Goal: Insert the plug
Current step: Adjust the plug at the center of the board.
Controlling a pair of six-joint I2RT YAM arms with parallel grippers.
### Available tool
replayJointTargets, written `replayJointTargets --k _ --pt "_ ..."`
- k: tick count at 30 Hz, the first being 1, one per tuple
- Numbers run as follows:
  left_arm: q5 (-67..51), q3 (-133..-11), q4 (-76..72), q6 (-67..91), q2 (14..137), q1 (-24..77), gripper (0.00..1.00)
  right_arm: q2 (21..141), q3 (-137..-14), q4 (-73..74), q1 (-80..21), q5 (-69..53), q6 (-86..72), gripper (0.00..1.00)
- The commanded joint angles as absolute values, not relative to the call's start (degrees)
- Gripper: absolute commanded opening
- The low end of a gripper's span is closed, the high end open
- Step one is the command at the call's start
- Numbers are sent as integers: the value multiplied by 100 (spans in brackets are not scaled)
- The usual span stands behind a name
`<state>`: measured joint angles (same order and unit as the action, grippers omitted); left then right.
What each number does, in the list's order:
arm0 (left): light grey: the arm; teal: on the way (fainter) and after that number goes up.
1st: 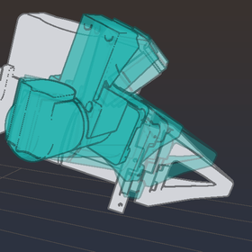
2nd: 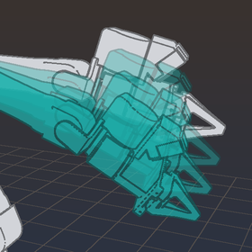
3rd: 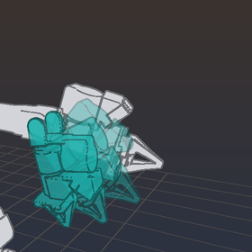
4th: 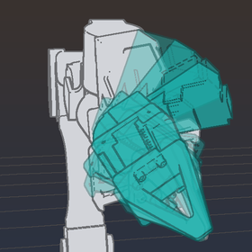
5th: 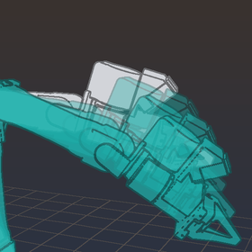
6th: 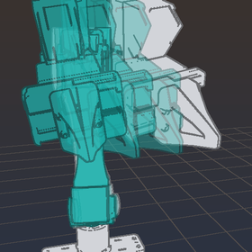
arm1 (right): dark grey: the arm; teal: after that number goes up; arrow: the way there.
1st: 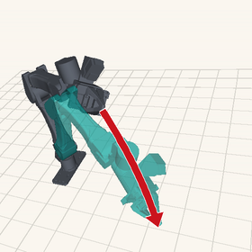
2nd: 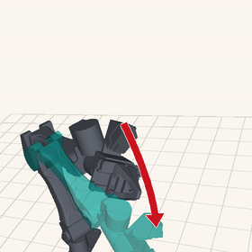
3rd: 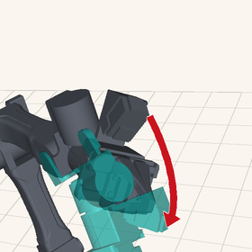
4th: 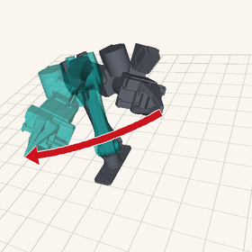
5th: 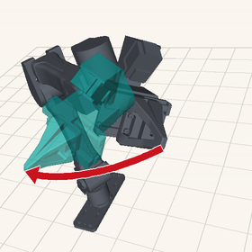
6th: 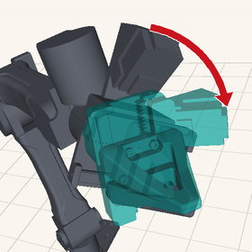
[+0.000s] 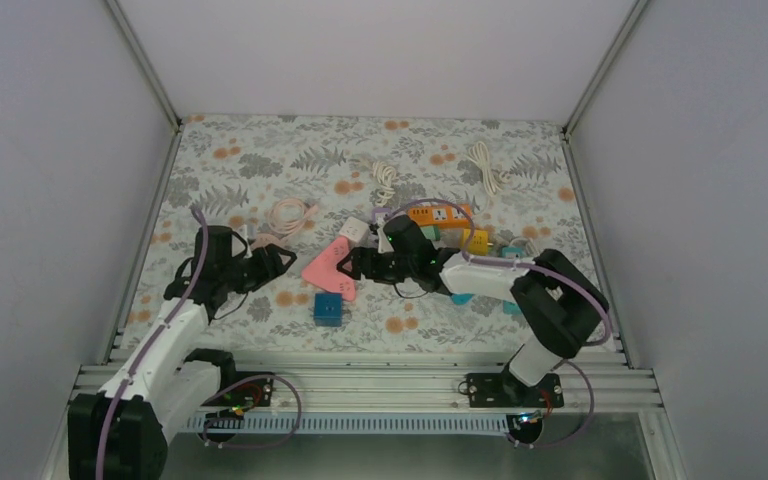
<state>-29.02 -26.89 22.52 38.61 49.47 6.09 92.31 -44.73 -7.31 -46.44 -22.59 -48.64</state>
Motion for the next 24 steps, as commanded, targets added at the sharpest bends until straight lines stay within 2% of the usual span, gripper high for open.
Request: replayJointTargets --k 1,6,16,19,24 --pt "-3147 -2467 1663 4014 5174 755 68 9698 -4750 -1187 -4652 -2172 -4939 85" --pt "-3136 -2335 1467 3953 5421 898 66 10114 -4729 -1483 -4602 -2236 -4955 85" --pt "-3559 -1669 15 4259 6082 963 55 10557 -4728 -2266 -4539 -2887 -4906 81" --pt "-3577 -1635 -231 4257 6401 998 53 10741 -4688 -2638 -4480 -3127 -4926 77" --pt "-3466 -1774 -396 4242 6850 1015 42 10980 -4727 -3212 -4465 -3621 -4994 64"
